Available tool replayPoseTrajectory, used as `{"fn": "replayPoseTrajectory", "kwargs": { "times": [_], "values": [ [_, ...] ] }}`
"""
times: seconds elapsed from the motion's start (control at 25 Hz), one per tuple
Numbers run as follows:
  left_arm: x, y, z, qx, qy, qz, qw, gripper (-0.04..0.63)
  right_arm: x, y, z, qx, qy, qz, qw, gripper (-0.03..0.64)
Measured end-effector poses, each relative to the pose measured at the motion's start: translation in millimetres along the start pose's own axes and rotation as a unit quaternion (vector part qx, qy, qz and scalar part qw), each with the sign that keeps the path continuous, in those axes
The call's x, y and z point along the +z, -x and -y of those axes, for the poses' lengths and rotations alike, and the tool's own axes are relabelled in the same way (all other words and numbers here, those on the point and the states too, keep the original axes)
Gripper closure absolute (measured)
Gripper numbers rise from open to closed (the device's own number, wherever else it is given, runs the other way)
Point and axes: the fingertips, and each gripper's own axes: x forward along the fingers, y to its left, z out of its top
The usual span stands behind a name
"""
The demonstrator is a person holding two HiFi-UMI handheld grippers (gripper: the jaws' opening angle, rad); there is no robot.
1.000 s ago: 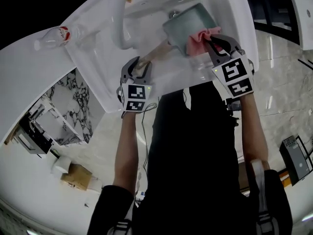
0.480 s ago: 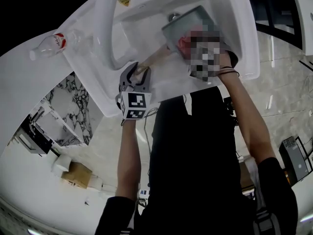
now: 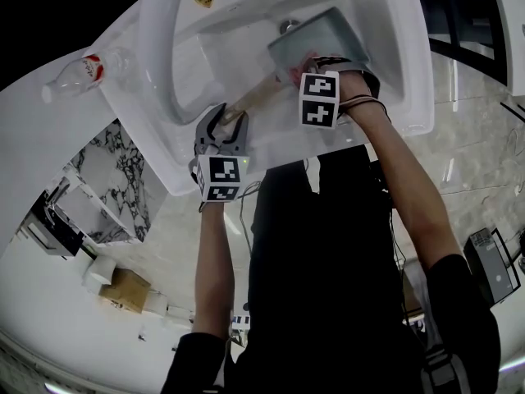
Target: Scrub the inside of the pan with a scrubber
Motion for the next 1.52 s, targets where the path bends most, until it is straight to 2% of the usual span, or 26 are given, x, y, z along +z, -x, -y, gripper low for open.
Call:
{"fn": "replayPoseTrajectory", "kwargs": {
  "times": [0.12,0.32,0.4,0.48,0.56,0.76,1.04,1.2,1.36,1.44,1.52],
  "values": [
    [0,0,-1,0.004,0.001,-0.003,1.0000,0.405,9,0,-11,0.065,-0.021,0.014,0.998,0.574],
    [1,-1,1,0.000,0.008,-0.013,0.9999,0.405,7,1,-23,0.161,-0.050,0.000,0.986,0.577],
    [1,-1,0,0.000,0.007,-0.017,0.9998,0.405,5,1,-25,0.186,-0.066,-0.015,0.980,0.578],
    [2,-1,0,-0.002,0.009,-0.017,0.9998,0.405,-2,1,-22,0.193,-0.076,-0.039,0.977,0.578],
    [3,-1,-1,-0.003,0.009,-0.015,0.9998,0.405,-15,1,-15,0.184,-0.073,-0.075,0.977,0.578],
    [2,0,0,-0.002,0.007,-0.014,0.9999,0.405,-64,-2,8,0.124,-0.073,-0.171,0.975,0.578],
    [1,0,1,-0.002,-0.004,-0.014,0.9999,0.405,-109,-3,36,0.032,-0.090,-0.251,0.963,0.578],
    [2,0,1,-0.005,-0.007,-0.009,0.9999,0.407,-116,-2,58,-0.037,-0.100,-0.248,0.963,0.577],
    [3,-1,0,-0.006,-0.005,-0.003,1.0000,0.413,-102,1,78,-0.105,-0.091,-0.209,0.968,0.577],
    [3,-1,-1,-0.004,-0.004,-0.004,1.0000,0.414,-87,1,78,-0.117,-0.083,-0.179,0.973,0.577],
    [3,-1,-1,-0.001,-0.004,-0.003,1.0000,0.414,-68,0,66,-0.098,-0.082,-0.146,0.981,0.577]
  ]
}}
